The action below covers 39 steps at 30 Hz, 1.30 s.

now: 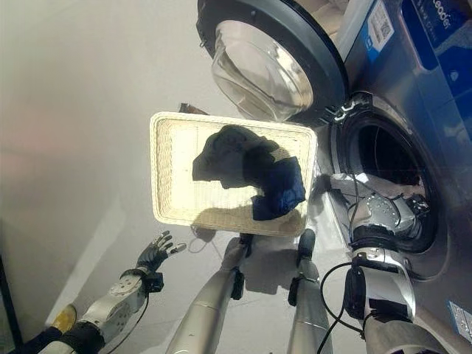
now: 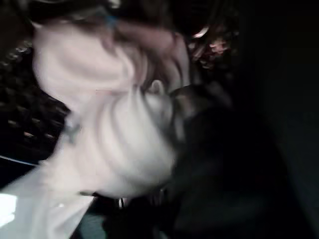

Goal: Put the clothes into the washing machine.

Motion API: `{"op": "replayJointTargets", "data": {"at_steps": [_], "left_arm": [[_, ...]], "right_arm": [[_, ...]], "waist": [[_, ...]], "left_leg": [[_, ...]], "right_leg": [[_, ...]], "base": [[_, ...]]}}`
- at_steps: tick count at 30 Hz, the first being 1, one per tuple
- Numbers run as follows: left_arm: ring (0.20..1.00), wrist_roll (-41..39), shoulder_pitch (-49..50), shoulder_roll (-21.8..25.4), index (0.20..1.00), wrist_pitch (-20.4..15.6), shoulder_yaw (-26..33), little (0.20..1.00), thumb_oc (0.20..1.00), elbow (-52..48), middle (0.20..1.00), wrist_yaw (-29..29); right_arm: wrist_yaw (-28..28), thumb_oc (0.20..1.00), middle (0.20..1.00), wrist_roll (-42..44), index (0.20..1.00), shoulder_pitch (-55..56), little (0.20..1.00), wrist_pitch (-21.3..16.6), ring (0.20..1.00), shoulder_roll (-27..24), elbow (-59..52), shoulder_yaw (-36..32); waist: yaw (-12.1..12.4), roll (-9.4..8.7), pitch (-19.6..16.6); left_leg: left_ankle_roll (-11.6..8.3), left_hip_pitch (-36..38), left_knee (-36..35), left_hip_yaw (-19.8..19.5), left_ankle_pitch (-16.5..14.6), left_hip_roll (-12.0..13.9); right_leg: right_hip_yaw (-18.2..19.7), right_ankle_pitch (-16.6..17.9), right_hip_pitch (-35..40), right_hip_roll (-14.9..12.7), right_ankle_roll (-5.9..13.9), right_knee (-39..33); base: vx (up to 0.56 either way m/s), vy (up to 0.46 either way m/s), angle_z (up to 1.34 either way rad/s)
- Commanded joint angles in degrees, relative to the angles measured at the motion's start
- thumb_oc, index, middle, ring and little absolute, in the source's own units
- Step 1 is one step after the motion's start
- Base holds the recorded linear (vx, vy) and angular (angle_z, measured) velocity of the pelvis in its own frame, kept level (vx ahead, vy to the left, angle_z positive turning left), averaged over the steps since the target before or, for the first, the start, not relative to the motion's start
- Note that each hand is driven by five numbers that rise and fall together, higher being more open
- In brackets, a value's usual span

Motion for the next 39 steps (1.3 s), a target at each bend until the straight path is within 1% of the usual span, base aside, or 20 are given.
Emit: {"op": "replayJointTargets", "data": {"at_steps": [1, 3, 5, 6, 7, 9, 11, 13, 14, 15, 16, 22, 23, 24, 27, 30, 32, 36, 38, 39], "left_arm": [[1.0, 0.0, -1.0, -1.1, 1.0, -0.6, 2.0, 1.0, 1.0, 0.1, 1.0, 0.8], [1.0, 0.0, -1.6, -1.2, 1.0, -1.2, 2.1, 1.0, 1.0, 0.1, 1.0, 1.4], [1.0, 0.0, -1.6, -1.2, 1.0, -1.2, 2.1, 1.0, 1.0, 0.1, 1.0, 1.4], [1.0, 0.0, -2.0, -1.3, 1.0, -2.3, 2.2, 1.0, 1.0, 0.1, 1.0, 2.0], [1.0, 1.1, -3.2, -2.4, 1.0, -5.3, 2.8, 1.0, 1.0, 0.7, 1.0, 3.9], [1.0, 2.3, -4.3, -3.5, 1.0, -7.7, 2.8, 1.0, 1.0, 0.6, 1.0, 5.8], [1.0, 2.9, -4.7, -3.6, 1.0, -8.3, 2.9, 1.0, 1.0, 0.2, 1.0, 6.7], [1.0, 6.5, -5.8, -4.1, 1.0, -10.7, 2.8, 1.0, 1.0, -1.2, 1.0, 10.9], [1.0, 8.0, -6.3, -4.3, 1.0, -11.2, 3.0, 1.0, 1.0, -2.0, 1.0, 13.3], [1.0, 8.0, -6.3, -4.3, 1.0, -11.2, 3.0, 1.0, 1.0, -2.0, 1.0, 13.3], [1.0, 12.9, -7.6, -4.3, 1.0, -12.7, 4.0, 1.0, 1.0, -2.6, 1.0, 19.4], [1.0, 21.1, -10.5, -4.9, 1.0, -12.7, 6.7, 1.0, 1.0, -2.5, 1.0, 31.3], [1.0, 21.1, -10.5, -4.9, 1.0, -12.7, 6.7, 1.0, 1.0, -2.5, 1.0, 31.3], [1.0, 22.6, -12.1, -6.6, 1.0, -12.3, 9.0, 1.0, 1.0, 1.7, 1.0, 36.0], [1.0, 22.9, -13.1, -7.4, 1.0, -12.4, 10.2, 1.0, 1.0, 3.7, 1.0, 37.8], [1.0, 25.1, -17.1, -8.0, 1.0, -12.6, 14.1, 1.0, 1.0, 10.7, 1.0, 44.6], [1.0, 25.3, -19.5, -7.4, 1.0, -12.2, 15.4, 1.0, 1.0, 13.4, 1.0, 46.0], [1.0, 28.8, -25.2, -5.9, 1.0, -7.6, 14.9, 1.0, 1.0, 18.5, 1.0, 46.1], [1.0, 28.8, -25.7, -5.7, 1.0, -7.1, 14.7, 1.0, 1.0, 18.9, 1.0, 45.5], [1.0, 28.8, -28.3, -4.7, 1.0, -2.3, 13.3, 1.0, 1.0, 21.3, 1.0, 41.9]], "right_arm": [[2.8, 1.0, 1.0, -0.5, 1.0, 0.2, 1.0, 25.8, 1.0, -11.7, 0.4, 3.9], [6.6, 1.0, 1.0, -0.5, 1.0, 0.1, 1.0, 32.3, 1.0, -10.9, 3.0, 5.3], [6.6, 1.0, 1.0, -0.5, 1.0, 0.1, 1.0, 32.3, 1.0, -10.9, 3.0, 5.3], [8.9, 1.0, 1.0, -0.5, 1.0, 0.1, 1.0, 35.4, 1.0, -10.3, 4.3, 6.3], [15.7, 1.0, 1.0, -0.5, 1.0, 0.6, 1.0, 39.1, 1.0, -8.8, 7.4, 7.5], [23.2, 1.0, 1.0, -0.5, 1.0, 0.6, 1.0, 39.8, 1.0, -7.9, 9.2, 8.1], [25.4, 1.0, 1.0, -0.5, 1.0, 0.7, 1.0, 39.7, 1.0, -7.6, 9.7, 8.4], [32.0, 1.0, 1.0, -1.3, 1.0, 0.7, 1.0, 33.3, 1.0, -8.2, 12.2, 11.7], [31.3, 1.0, 1.0, -5.6, 1.0, 0.4, 1.0, 29.7, 1.0, -7.8, 12.5, 12.3], [31.3, 1.0, 1.0, -5.6, 1.0, 0.4, 1.0, 29.7, 1.0, -7.8, 12.5, 12.3], [27.4, 1.0, 1.0, -14.3, 1.0, 0.1, 1.0, 26.4, 1.0, -7.5, 13.3, 13.1], [22.8, 1.0, 1.0, -27.9, 1.0, 3.3, 1.0, 19.7, 1.0, -4.7, 11.8, 13.9], [22.8, 1.0, 1.0, -27.9, 1.0, 3.3, 1.0, 19.7, 1.0, -4.7, 11.8, 13.9], [21.8, 1.0, 1.0, -30.3, 1.0, 5.4, 1.0, 19.7, 1.0, -2.0, 10.8, 14.0], [21.2, 1.0, 1.0, -32.1, 1.0, 6.3, 1.0, 20.1, 1.0, -1.0, 10.3, 14.3], [21.1, 1.0, 1.0, -35.0, 1.0, 9.6, 1.0, 23.1, 1.0, 1.6, 9.1, 16.3], [21.0, 1.0, 1.0, -36.5, 1.0, 11.1, 1.0, 24.3, 1.0, 2.8, 8.4, 17.8], [21.3, 1.0, 1.0, -39.9, 1.0, 14.0, 1.0, 26.7, 1.0, 5.4, 6.2, 22.4], [21.4, 1.0, 1.0, -40.2, 1.0, 14.2, 1.0, 27.1, 1.0, 5.6, 6.0, 22.9], [21.6, 1.0, 1.0, -43.3, 1.0, 15.6, 1.0, 28.6, 1.0, 6.2, 3.9, 25.7]], "waist": [[-1.3, 2.26, -1.5], [-1.3, 2.14, -1.5], [-1.3, 2.14, -1.5], [-1.2, 2.1, -1.5], [-1.2, 2.07, -1.5], [-1.2, 2.08, -1.5], [-1.2, 2.11, -1.5], [-1.2, 2.22, -1.5], [-1.3, 2.35, -1.5], [-1.3, 2.35, -1.5], [-1.4, 2.38, -1.5], [-2.2, 1.67, -1.5], [-2.2, 1.67, -1.5], [-3.2, 0.99, -1.5], [-3.7, 0.64, -1.5], [-5.8, -0.41, -1.5], [-7.0, -1.01, -1.5], [-9.8, -2.61, -1.5], [-10.0, -2.77, -1.5], [-11.5, -3.67, -1.5]], "left_leg": [[-2.51, -1.0, -0.6, -6.0, 1.5, 0.8], [-2.54, -1.0, -0.9, -5.8, 1.6, 0.8], [-2.54, -1.0, -0.9, -5.8, 1.6, 0.8], [-2.6, -1.2, -1.0, -5.7, 1.7, 0.9], [-2.72, -1.3, -1.3, -5.4, 1.8, 1.0], [-2.75, -1.5, -1.7, -5.3, 1.9, 0.9], [-2.76, -1.5, -1.7, -5.3, 2.0, 0.9], [-2.73, -1.8, -2.1, -5.1, 2.1, 0.8], [-2.76, -1.9, -2.3, -5.0, 2.2, 0.8], [-2.76, -1.9, -2.3, -5.0, 2.2, 0.8], [-2.86, -2.1, -2.3, -4.8, 2.4, 0.7], [-2.72, -2.7, -1.5, -4.9, 2.1, 0.4], [-2.72, -2.7, -1.5, -4.9, 2.1, 0.4], [-2.8, -2.8, -1.0, -4.5, 1.9, 0.5], [-2.84, -3.0, -0.8, -4.3, 1.8, 0.6], [-3.05, -3.5, 0.2, -3.3, 1.4, 1.1], [-3.18, -3.8, 0.9, -2.7, 1.1, 1.4], [-3.38, -4.4, 2.3, -1.3, 0.3, 2.0], [-3.4, -4.4, 2.4, -1.2, 0.2, 2.0], [-3.61, -4.6, 3.1, -0.3, -0.5, 2.3]], "right_leg": [[-4.2, 1.1, 1.4, 3.1, -2.12, 1.2], [-4.5, 1.2, 1.4, 3.1, -2.13, 1.0], [-4.5, 1.2, 1.4, 3.1, -2.13, 1.0], [-4.6, 1.2, 1.3, 3.2, -2.12, 1.0], [-4.6, 1.1, 1.0, 3.3, -2.15, 1.0], [-4.5, 1.1, 0.8, 3.5, -2.19, 0.9], [-4.5, 1.1, 0.7, 3.5, -2.2, 0.8], [-4.5, 1.4, 0.2, 3.5, -2.14, 0.6], [-4.5, 1.5, 0.1, 3.6, -2.15, 0.4], [-4.5, 1.5, 0.1, 3.6, -2.15, 0.4], [-4.4, 1.7, -0.1, 3.6, -2.26, 0.3], [-3.9, 2.3, -1.0, 3.8, -2.37, -0.2], [-3.9, 2.3, -1.0, 3.8, -2.37, -0.2], [-3.4, 2.6, -1.4, 4.0, -2.45, -0.4], [-3.0, 2.8, -1.6, 4.1, -2.49, -0.6], [-1.7, 3.1, -2.6, 4.8, -2.81, -0.6], [-0.8, 3.3, -3.3, 5.3, -3.05, -0.5], [1.1, 3.8, -4.6, 6.2, -3.46, -0.7], [1.2, 3.9, -4.7, 6.3, -3.48, -0.9], [2.2, 4.4, -5.2, 6.6, -3.5, -1.5]], "base": [[-0.02, -0.049, -0.06], [-0.01, -0.012, -0.07], [0.0, 0.0, -0.06], [-0.01, 0.016, -0.11], [-0.01, 0.025, -0.13], [-0.01, 0.017, -0.06], [0.0, 0.0, 0.0], [-0.04, 0.051, 0.0], [-0.03, 0.049, 0.01], [-0.02, 0.098, 0.02], [-0.01, 0.073, 0.01], [-0.02, 0.057, -0.01], [-0.03, 0.1, -0.07], [-0.03, 0.09, -0.09], [-0.02, 0.101, -0.06], [-0.02, 0.132, -0.11], [-0.01, 0.143, -0.19], [-0.01, 0.135, -0.15], [-0.01, 0.12, -0.19], [-0.01, 0.163, -0.18]]}}
